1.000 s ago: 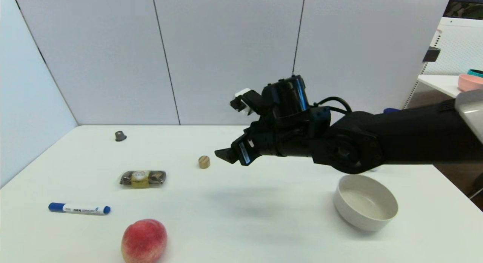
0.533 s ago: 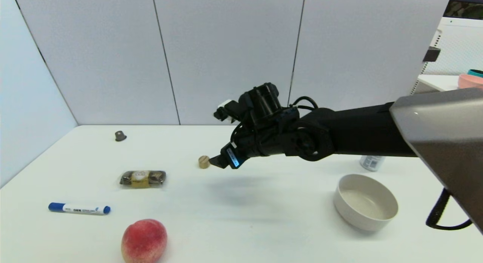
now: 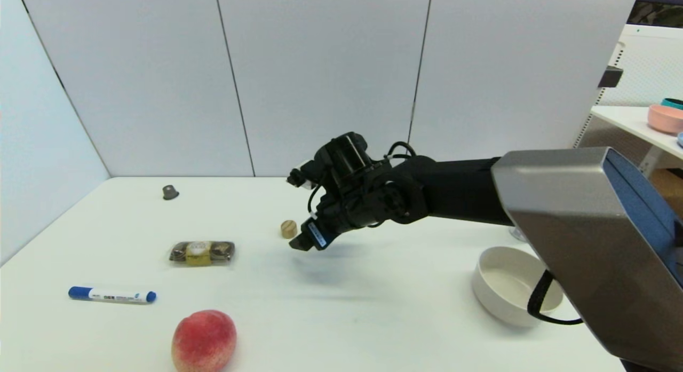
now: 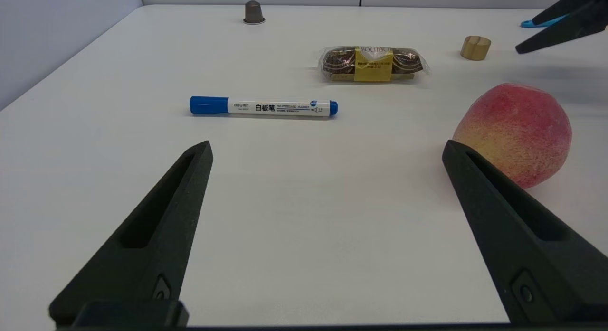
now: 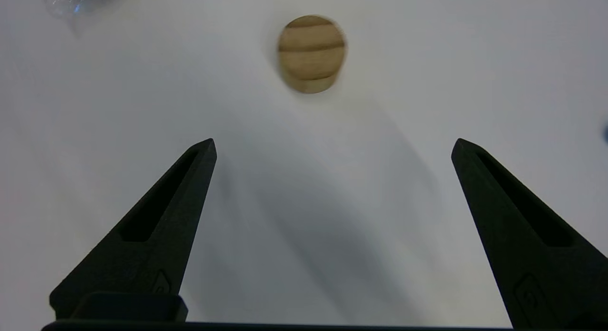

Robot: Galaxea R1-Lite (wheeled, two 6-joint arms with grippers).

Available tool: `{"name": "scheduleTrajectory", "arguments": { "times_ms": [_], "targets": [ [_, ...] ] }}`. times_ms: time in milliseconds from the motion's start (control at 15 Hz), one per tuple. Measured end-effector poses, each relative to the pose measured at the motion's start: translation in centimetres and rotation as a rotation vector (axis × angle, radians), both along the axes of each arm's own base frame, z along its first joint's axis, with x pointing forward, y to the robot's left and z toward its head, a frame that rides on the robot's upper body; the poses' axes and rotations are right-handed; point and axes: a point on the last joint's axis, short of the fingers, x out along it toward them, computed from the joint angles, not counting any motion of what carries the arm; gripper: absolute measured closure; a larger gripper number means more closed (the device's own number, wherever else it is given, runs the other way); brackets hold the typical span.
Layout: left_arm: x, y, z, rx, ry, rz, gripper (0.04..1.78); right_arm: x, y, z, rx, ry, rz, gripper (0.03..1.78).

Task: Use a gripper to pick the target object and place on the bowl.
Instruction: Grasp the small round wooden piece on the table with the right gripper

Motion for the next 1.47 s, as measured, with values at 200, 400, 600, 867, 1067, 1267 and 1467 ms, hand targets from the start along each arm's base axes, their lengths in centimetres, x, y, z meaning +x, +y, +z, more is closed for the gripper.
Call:
{"name": "scheduleTrajectory", "arguments": {
  "times_ms": [200,400,600,867,1067,1267,1467],
  "targets": [
    [0.0,0.0,0.0,0.0,0.0,0.0,0.11,-0.4,1.3,-0.7,0.013,-0.012,0.025,0.1],
    [0.0,0.0,0.0,0.0,0.0,0.0,0.11,-0.3,2.4,-1.3,0.047,-0.051,0.045,0.1],
    [0.0,0.0,0.0,0.0,0.0,0.0,0.11,0.2,3.0,-2.1,0.056,-0.088,0.061,0.1],
    [0.0,0.0,0.0,0.0,0.001,0.0,0.11,0.4,3.3,-3.2,0.053,-0.083,0.063,0.1],
    [0.0,0.0,0.0,0.0,0.001,0.0,0.11,0.5,3.3,-3.6,0.051,-0.072,0.057,0.1],
    [0.0,0.0,0.0,0.0,0.001,0.0,0.11,0.5,3.4,-3.8,0.055,-0.061,0.05,0.1],
    [0.0,0.0,0.0,0.0,0.001,0.0,0.11,0.6,3.4,-3.6,0.084,-0.035,0.023,0.1]
  ]
}}
